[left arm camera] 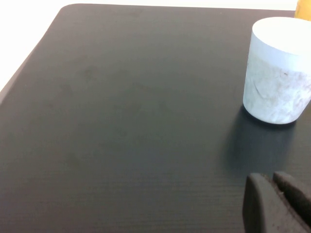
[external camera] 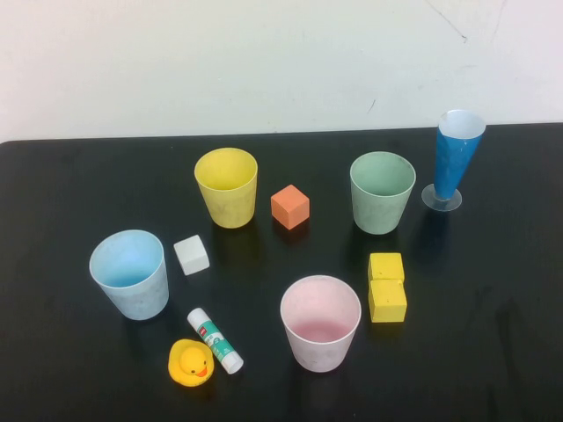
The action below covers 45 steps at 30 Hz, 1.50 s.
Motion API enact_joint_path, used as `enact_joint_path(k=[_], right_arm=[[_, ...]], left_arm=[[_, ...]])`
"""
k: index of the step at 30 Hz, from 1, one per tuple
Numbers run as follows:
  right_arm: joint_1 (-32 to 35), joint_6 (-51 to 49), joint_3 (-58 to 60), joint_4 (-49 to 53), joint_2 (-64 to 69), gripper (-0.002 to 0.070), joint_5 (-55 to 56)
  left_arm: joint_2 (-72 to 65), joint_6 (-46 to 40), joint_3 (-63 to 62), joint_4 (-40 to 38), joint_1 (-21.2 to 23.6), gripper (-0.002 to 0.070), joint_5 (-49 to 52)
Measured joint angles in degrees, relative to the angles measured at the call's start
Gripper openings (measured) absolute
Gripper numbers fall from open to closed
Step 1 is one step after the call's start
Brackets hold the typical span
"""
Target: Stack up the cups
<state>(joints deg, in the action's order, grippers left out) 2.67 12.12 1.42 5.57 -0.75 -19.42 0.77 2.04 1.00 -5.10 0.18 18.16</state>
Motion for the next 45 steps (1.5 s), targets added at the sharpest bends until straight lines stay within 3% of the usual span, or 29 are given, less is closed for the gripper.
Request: enact_joint_path(k=[14, 17, 24, 31, 33, 39, 45], right_arm=[[0.0, -0.1, 0.1, 0.0, 0.0, -0.0003, 2.0], [0.0, -0.2, 0.2, 0.0, 0.0, -0.0003, 8.7], [0.0, -5.7, 0.2, -3.6, 0.0, -0.0003, 34.2], [0.0, -7.2, 0.2, -6.2, 0.0, -0.0003, 43.1], [0.0, -7.0, -0.6, -6.4, 0.0, -0.0003, 39.4], [0.0, -4.4, -12.7, -5.6, 0.1, -0.0003, 11.8], [0.0, 1.4, -23.0, -6.5, 9.1, -0.0003, -8.8]], left_arm=[[0.0, 0.0, 0.1, -0.4, 0.0, -0.0002, -2.5], [0.0, 0.0, 0.2, -2.7, 0.0, -0.0002, -10.4], [0.0, 0.1, 0.2, -8.2, 0.0, -0.0002, -39.2], [0.0, 0.3, 0.2, -9.5, 0.0, -0.0002, -49.9], [0.1, 0.6, -0.2, -10.6, 0.0, -0.0002, -47.5], [-2.6, -3.5, -15.1, -11.0, 0.0, -0.0002, -18.2], [-19.5, -6.1, -33.6, -10.0, 0.0, -0.0002, 3.7]])
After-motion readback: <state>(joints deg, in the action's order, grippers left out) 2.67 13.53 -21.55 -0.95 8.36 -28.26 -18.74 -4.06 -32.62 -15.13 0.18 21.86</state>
